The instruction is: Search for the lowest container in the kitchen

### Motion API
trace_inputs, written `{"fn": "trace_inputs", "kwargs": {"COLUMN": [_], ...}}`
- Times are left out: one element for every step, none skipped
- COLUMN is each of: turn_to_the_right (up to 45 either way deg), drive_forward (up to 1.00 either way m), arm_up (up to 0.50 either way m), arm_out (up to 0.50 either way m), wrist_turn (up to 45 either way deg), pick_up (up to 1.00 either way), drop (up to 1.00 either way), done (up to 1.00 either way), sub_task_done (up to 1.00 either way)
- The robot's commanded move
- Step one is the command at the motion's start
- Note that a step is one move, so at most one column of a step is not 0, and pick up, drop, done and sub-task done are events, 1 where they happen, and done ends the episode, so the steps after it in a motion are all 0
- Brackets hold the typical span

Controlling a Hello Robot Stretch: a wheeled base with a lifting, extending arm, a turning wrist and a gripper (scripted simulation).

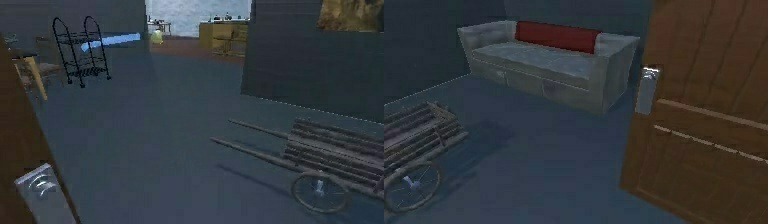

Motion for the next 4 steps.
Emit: {"fn": "trace_inputs", "kwargs": {"turn_to_the_right": [15.0,0.0,15.0,0.0], "drive_forward": [0.0,0.35,0.0,0.05], "arm_up": [0.0,0.0,0.0,0.0], "arm_out": [0.0,0.0,0.0,0.0], "wrist_turn": [0.0,0.0,0.0,0.0], "pick_up": [0.0,0.0,0.0,0.0], "drop": [0.0,0.0,0.0,0.0], "done": [0.0,0.0,0.0,0.0], "sub_task_done": [0.0,0.0,0.0,0.0]}}
